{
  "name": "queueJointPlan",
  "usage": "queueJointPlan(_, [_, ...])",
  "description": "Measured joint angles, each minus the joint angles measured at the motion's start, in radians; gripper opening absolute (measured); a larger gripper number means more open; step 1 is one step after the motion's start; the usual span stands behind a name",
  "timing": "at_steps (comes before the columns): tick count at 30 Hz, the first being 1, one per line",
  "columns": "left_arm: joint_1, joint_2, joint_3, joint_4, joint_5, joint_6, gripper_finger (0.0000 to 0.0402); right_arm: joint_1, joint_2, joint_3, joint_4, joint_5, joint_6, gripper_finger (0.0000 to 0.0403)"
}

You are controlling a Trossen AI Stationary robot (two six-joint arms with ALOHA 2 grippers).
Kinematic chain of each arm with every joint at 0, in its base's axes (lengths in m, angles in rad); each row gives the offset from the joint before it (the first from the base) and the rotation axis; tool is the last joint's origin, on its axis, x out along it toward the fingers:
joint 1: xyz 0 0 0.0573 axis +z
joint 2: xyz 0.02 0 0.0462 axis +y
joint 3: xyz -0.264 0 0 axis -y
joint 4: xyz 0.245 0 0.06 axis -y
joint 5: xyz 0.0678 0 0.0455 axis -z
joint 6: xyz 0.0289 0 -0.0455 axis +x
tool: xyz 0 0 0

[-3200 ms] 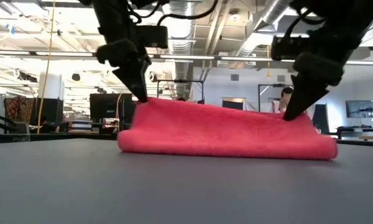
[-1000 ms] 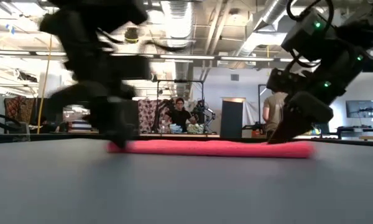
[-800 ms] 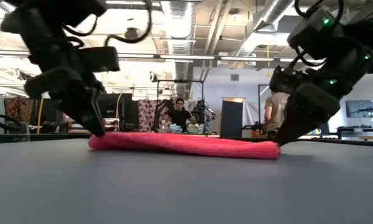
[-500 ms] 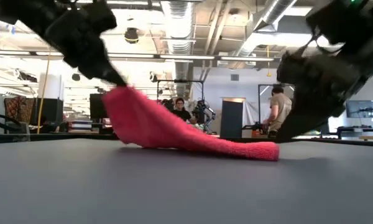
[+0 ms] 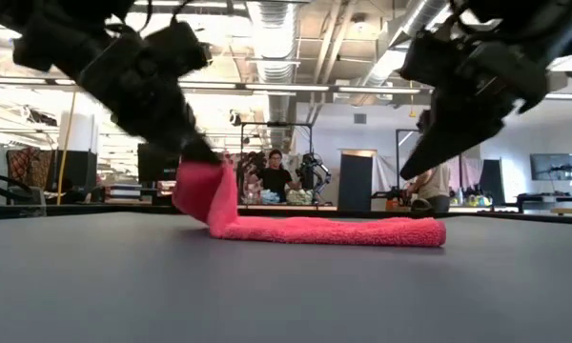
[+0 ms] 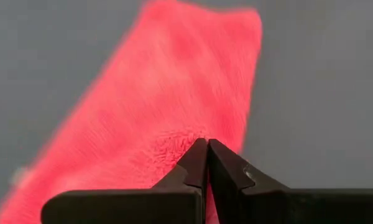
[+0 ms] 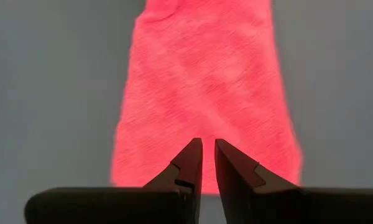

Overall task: Roll towel
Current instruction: Roll the pink microfiber towel

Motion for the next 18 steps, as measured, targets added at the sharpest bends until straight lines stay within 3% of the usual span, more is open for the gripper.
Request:
queueJointPlan(3, [0.000,0.035,0.045,-0.177,0.085,-0.033,0.0000,-0.054,0.000,0.001,-0.003,-0.022,-0.070,0.0070])
queueJointPlan(8, [-0.016,0.041,0.124,-0.453,0.101,-0.049,0.0000,-0.140,0.000,-0.001,0.005,-0.147,-0.160,0.0070])
queueJointPlan(15, [-0.025,0.041,0.266,-0.814,0.144,0.055,0.0000,-0.206,0.010,-0.001,0.031,-0.245,-0.198,0.0070])
queueJointPlan(18, [-0.025,0.041,0.300,-0.886,0.144,0.104,0.0000,-0.214,0.045,-0.001,0.059,-0.275,-0.210,0.0070])
